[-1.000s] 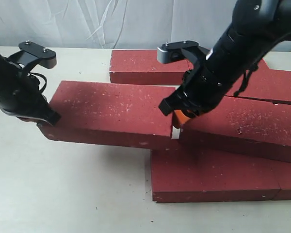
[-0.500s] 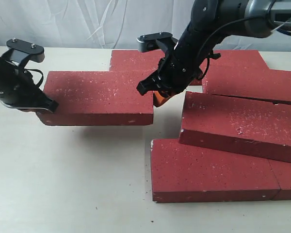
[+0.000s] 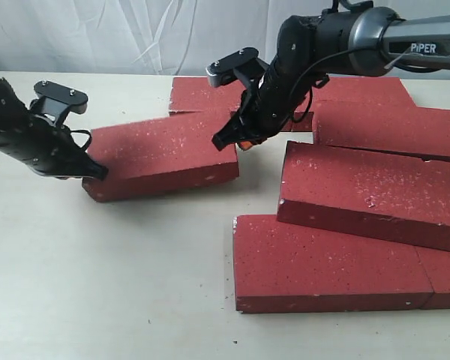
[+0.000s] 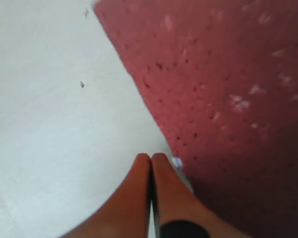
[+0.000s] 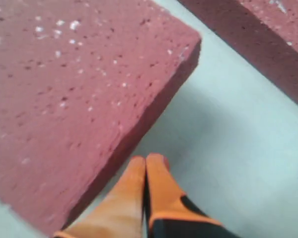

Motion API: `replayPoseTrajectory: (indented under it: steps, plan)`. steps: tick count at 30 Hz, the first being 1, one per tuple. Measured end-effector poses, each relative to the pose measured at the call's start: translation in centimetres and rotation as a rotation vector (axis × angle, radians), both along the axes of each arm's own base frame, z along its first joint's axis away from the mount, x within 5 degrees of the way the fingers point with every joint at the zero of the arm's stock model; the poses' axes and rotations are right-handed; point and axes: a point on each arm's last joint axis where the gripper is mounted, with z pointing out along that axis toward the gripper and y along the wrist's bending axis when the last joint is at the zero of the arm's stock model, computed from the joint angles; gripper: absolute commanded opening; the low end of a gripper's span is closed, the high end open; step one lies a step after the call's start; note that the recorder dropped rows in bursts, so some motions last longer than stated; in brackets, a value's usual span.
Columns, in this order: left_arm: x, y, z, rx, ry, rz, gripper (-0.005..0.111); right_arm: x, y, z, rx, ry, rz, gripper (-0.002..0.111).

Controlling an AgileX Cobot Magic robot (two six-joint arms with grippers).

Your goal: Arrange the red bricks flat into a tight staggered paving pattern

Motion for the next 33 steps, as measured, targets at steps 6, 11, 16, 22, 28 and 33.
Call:
replayPoseTrajectory:
  steps: [6,11,16,22,28,33]
  plan:
    - [0.8,1.4,-0.1,-0.015,-0.045,0.074,0.000,0.2,-0.7,-0.1,-0.107,-0.027,0.002,-0.001]
    - [1.0,1.7,0.1,-0.034,-0.057,0.107,0.000,-0.2,-1.1,0.1,-0.142,0.003,0.016,-0.001]
    - [0.0,1.9,-0.4,0.019,-0.019,0.020,0.000,-2.3,-0.5,2.0,-0.027,0.024,0.164,-0.001]
    - [0.2,3.3,1.8,0.007,-0.103,0.074,0.000,-5.1,0.0,3.4,0.139,-0.031,0.355,-0.001]
    - [0.5,3.9,1.3,-0.033,-0.103,0.149,0.000,-4.9,1.0,2.6,0.239,-0.057,0.352,-0.001]
    - [0.3,3.6,-0.8,-0.062,-0.004,0.173,0.000,-5.2,2.5,0.3,0.210,-0.054,0.405,-0.001]
